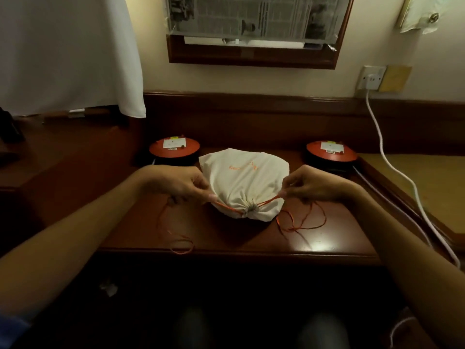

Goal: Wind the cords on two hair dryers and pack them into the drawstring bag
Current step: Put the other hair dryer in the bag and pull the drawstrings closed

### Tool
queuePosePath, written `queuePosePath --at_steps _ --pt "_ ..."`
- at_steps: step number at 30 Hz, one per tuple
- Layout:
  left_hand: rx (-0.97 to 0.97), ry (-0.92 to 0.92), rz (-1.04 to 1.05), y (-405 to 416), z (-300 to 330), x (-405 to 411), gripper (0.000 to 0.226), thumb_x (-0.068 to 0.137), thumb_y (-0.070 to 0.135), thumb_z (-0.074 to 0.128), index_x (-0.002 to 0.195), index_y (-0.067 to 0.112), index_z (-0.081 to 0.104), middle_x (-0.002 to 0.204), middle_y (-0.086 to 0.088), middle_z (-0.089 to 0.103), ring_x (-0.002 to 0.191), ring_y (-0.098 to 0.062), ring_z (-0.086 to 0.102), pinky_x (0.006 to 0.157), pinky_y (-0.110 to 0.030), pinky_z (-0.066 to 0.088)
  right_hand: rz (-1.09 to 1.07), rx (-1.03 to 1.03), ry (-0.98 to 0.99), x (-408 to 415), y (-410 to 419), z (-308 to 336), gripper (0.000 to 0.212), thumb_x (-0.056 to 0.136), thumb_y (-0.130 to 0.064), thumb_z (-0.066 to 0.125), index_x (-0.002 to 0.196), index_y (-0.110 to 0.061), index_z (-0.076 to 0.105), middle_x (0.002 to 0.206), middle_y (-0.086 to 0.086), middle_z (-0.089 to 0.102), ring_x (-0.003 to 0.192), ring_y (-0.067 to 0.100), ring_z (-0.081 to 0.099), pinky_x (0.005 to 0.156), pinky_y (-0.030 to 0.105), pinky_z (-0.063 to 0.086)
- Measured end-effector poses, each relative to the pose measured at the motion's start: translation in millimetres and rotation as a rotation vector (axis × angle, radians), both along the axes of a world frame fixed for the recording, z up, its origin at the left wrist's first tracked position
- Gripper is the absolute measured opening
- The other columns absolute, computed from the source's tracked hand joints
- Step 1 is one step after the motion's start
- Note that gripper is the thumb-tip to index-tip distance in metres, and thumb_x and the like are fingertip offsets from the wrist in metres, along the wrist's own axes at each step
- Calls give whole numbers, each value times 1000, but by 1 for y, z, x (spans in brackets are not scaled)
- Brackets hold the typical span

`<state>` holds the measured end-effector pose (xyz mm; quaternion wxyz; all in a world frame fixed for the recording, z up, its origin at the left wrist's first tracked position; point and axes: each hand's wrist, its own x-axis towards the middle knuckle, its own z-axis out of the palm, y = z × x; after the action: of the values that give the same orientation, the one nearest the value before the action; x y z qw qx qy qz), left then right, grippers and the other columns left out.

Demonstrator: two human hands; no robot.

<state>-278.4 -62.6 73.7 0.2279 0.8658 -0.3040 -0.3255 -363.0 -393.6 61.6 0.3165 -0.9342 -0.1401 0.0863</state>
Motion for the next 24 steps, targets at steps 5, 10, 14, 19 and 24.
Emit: queuePosePath --at_steps 5,10,14,19,24 --pt "295 -163 -52 25 18 17 55 79 66 64 81 11 67 71 -2 58 60 -14 52 59 -28 47 -87 -29 145 -6 -42 14 23 88 -34 70 83 -12 75 67 6 57 58 17 53 60 30 50" --pt "156 -442 76 33 74 48 75 65 82 65 88 11 74 86 -4 66 81 -16 61 71 -29 48 -266 -162 -68 24 -68 64 26 86 -36 74 76 -13 75 70 9 66 67 19 58 64 31 47" --pt "-86 -572 217 -14 78 83 70 64 79 74 90 14 76 98 -4 71 100 -22 65 82 -39 53 -179 -310 -147 80 -21 80 20 94 -32 66 81 -17 68 86 3 66 93 24 62 77 34 45" --pt "77 -773 215 -97 15 109 37 85 56 75 103 25 70 119 0 61 126 -27 52 106 -48 39 -154 -713 -340 133 50 30 14 94 -38 63 102 -27 64 118 3 49 124 27 41 106 51 26" --pt "-225 -768 493 -111 -36 88 52 100 39 61 145 19 47 154 -10 42 143 -32 37 117 -47 35 -324 -376 -328 126 52 -36 45 95 -35 62 136 -24 48 149 8 35 138 31 32 113 53 25"
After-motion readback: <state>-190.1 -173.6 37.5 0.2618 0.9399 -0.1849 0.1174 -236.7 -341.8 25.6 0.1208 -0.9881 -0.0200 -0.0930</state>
